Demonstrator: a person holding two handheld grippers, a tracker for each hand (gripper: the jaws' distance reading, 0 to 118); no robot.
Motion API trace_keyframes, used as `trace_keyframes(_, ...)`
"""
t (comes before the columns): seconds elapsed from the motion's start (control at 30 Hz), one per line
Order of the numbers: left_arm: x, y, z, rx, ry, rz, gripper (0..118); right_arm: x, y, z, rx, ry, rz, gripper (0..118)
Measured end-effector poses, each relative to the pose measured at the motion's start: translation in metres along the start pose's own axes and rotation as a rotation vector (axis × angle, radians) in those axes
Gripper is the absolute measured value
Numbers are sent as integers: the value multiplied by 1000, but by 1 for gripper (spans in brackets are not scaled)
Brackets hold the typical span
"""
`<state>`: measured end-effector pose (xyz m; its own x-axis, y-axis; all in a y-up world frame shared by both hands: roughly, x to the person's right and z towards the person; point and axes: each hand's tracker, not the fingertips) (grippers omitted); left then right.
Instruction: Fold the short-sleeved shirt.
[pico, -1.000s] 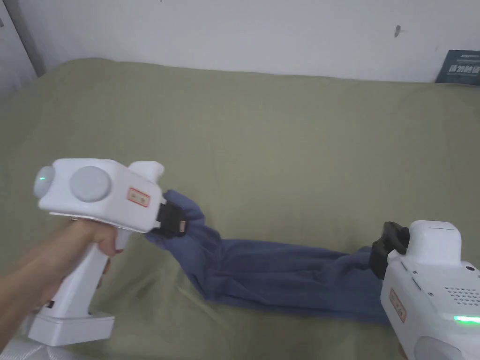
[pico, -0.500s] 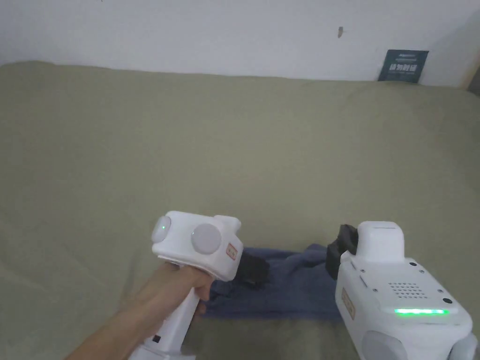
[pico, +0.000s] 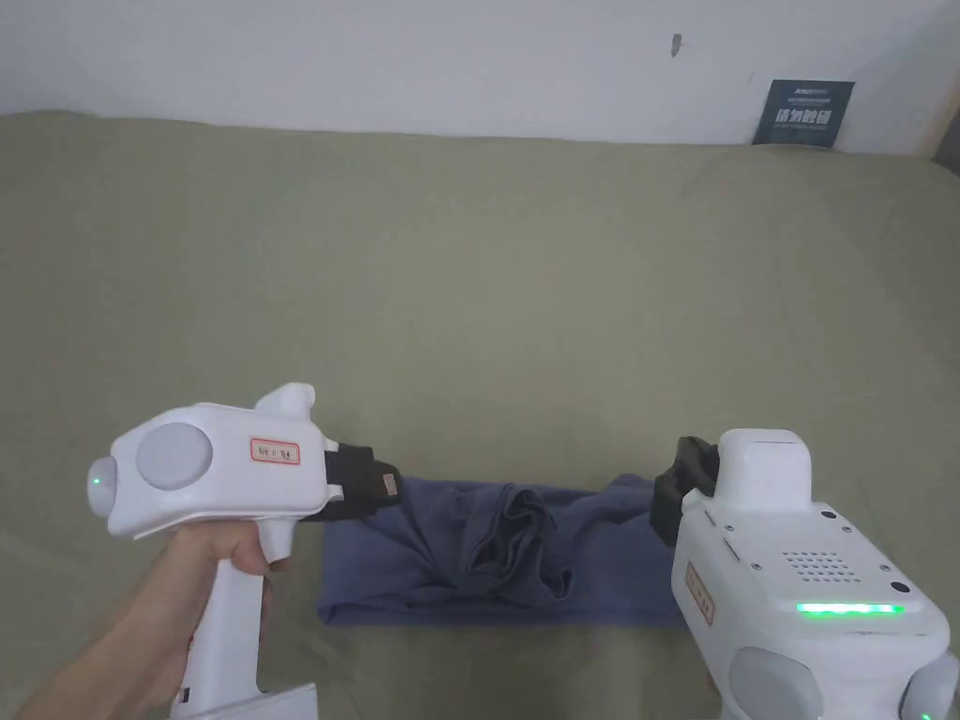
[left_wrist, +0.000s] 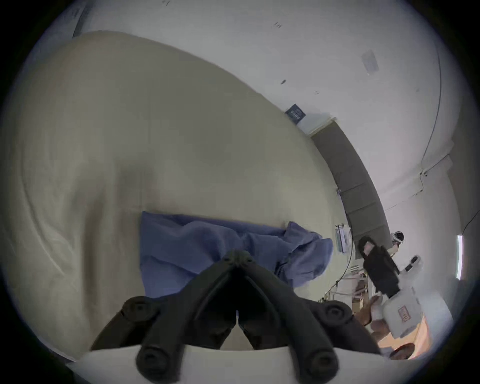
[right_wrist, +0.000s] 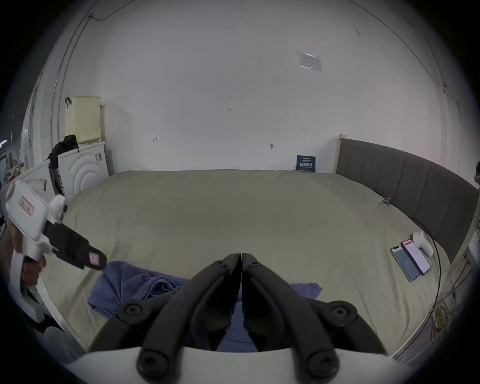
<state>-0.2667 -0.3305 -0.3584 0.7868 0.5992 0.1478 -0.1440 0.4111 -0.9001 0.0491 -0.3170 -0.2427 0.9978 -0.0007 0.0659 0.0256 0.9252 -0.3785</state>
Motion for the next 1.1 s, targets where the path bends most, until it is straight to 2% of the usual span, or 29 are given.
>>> trace_keyframes(0.23,31,-25,-95,-198,-14,-24,1,3,1,-4,-13,7,6,8)
trace_keyframes(0.37,43,-36,-125,-204,-88,33,1,6,1,-7,-20,6,12,8)
trace_keyframes(0.43,42,-36,-132,-189,-53,14,1,6,0,-9,-28,9,18,8)
trace_keyframes(0.6,28,-30,-114,-197,-107,58,1,4,-3,-10,-32,9,21,8)
trace_keyframes(0.73,20,-14,-55,-145,-206,57,1,-1,-3,-9,-32,14,11,8)
trace_keyframes(0.9,-21,9,23,-54,-119,25,1,-7,-2,-8,-23,25,8,8)
trace_keyframes(1.0,-53,18,40,-45,8,53,1,-11,1,-10,-19,32,-15,8)
trace_keyframes(1.1,-76,20,38,-83,-19,99,1,-16,1,-11,-3,28,-7,8)
